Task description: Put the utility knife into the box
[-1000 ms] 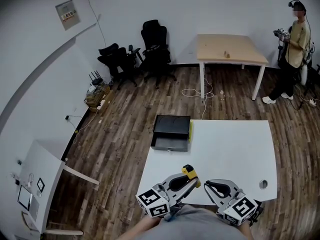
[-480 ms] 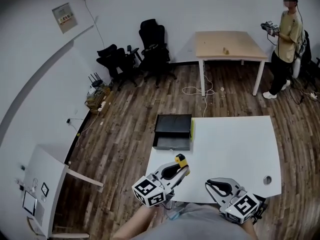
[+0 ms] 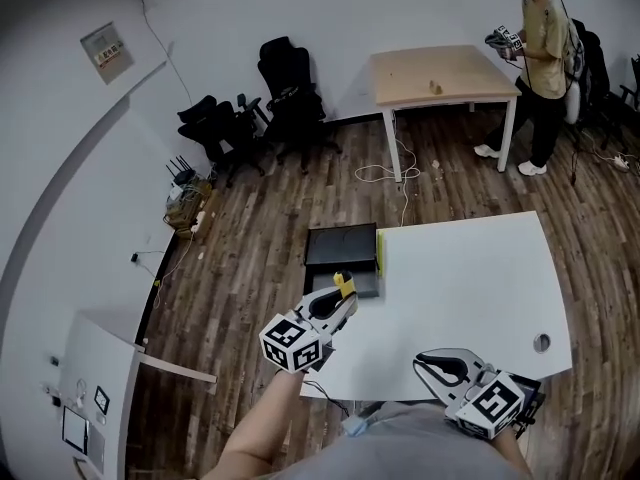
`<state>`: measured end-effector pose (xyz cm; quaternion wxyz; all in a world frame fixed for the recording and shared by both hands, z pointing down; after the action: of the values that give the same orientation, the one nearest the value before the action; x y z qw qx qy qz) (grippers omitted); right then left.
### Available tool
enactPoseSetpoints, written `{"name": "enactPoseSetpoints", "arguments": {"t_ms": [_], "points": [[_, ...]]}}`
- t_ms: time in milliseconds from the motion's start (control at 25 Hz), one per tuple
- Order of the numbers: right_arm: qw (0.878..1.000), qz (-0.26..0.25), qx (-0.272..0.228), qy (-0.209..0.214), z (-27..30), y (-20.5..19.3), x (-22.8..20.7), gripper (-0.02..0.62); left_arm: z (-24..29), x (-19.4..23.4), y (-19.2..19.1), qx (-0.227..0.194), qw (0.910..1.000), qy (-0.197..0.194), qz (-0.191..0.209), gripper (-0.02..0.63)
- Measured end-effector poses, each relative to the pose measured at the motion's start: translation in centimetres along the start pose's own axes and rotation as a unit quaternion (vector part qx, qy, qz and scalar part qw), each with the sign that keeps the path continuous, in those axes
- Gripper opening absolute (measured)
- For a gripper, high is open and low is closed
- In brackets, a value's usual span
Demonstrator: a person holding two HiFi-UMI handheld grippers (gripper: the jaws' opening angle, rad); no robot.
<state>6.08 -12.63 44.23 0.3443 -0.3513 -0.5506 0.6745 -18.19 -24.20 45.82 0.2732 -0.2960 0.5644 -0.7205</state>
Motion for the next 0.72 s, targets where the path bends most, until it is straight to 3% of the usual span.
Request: {"name": "enactPoseSetpoints", "arguments": {"t_ms": [360,720], "points": [[1.000,0.000,0.015,-0.027,0.4,0.6,-0.6,0.037,2.0,3.8,-0.9,0.044,0.9990,0.004,0.006,0.075],[1.000,0.008,0.023,-0.019,1.1,0.4,-0.9,0.037,4.2,7.5,-2.8,0.126,0.9903,-0.006,0.058,0.075]]}}
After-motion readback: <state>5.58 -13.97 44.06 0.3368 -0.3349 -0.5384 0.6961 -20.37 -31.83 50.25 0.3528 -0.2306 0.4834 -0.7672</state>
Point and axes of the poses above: the fingertips, and each gripper's own axes: z forward along the fingers, x to its left, y out of its top, the point moved 7 cm from there along -z, backward along the fingers, and after that the axes turned 5 degrees about -y, right-handed, at the moved point
